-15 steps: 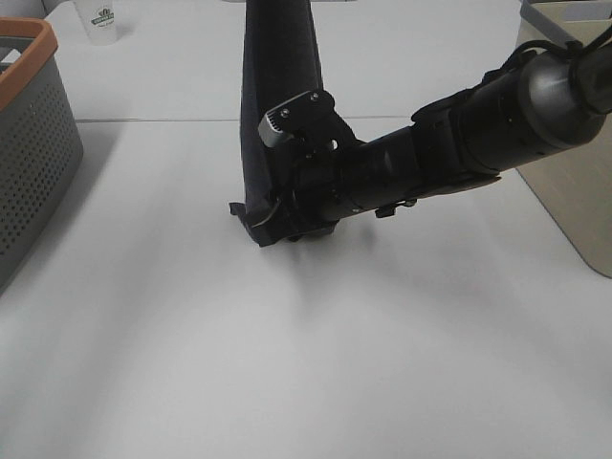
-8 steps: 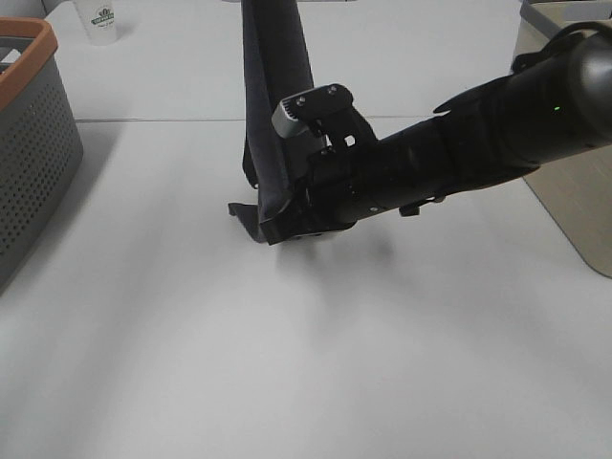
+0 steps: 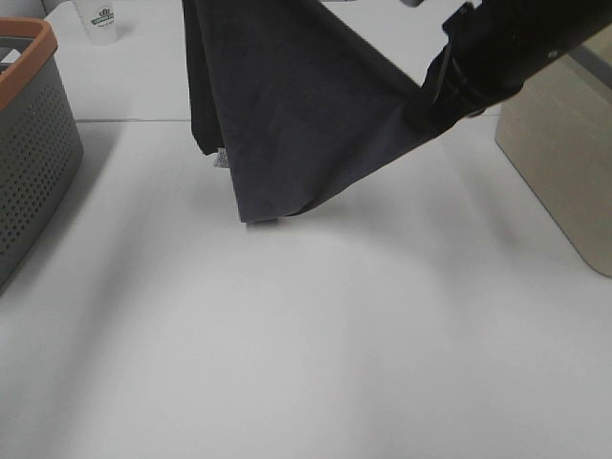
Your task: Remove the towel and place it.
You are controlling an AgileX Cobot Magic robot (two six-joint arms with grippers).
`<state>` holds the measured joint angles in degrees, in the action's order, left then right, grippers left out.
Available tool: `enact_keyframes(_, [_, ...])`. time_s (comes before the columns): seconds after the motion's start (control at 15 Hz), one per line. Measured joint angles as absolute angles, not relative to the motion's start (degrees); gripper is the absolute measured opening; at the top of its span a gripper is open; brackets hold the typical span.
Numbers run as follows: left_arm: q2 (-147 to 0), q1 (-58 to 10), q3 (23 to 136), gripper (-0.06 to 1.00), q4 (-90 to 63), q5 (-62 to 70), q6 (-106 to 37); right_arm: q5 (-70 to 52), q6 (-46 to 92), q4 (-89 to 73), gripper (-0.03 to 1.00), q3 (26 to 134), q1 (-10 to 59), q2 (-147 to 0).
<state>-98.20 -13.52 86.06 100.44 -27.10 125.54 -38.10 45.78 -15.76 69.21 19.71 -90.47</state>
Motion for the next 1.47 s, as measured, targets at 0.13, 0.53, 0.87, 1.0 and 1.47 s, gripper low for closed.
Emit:
enact_keyframes(0.13, [-98.15, -11.46, 82.39, 0.00, 100.44, -25.78, 126.80, -40.39, 43.83, -8.08, 0.02, 76.72, 19.71, -90.58])
enact_keyframes(0.53, [-99.35, -11.12, 77.86, 0.00, 97.92, -16.79, 124.39, -40.51, 43.54, 2.18, 0.02, 95.74, 19.71, -100.32])
enact_keyframes(0.87, [-110.41, -11.12, 92.53, 0.00, 97.63, -12.95, 119.23, -40.28, 42.11, 9.28, 0.02, 110.75, 19.71, -113.96])
enact_keyframes(1.0, [-113.96, -11.12, 99.75, 0.00, 98.66, -12.38, 119.00, -40.16, 42.00, 11.52, 0.02, 116.54, 19.71, -117.11])
enact_keyframes(1.47, [-115.11, -12.09, 90.87, 0.00, 99.06, -11.34, 115.91, -45.03, 33.46, 13.75, 0.02, 117.17, 19.88, -118.37])
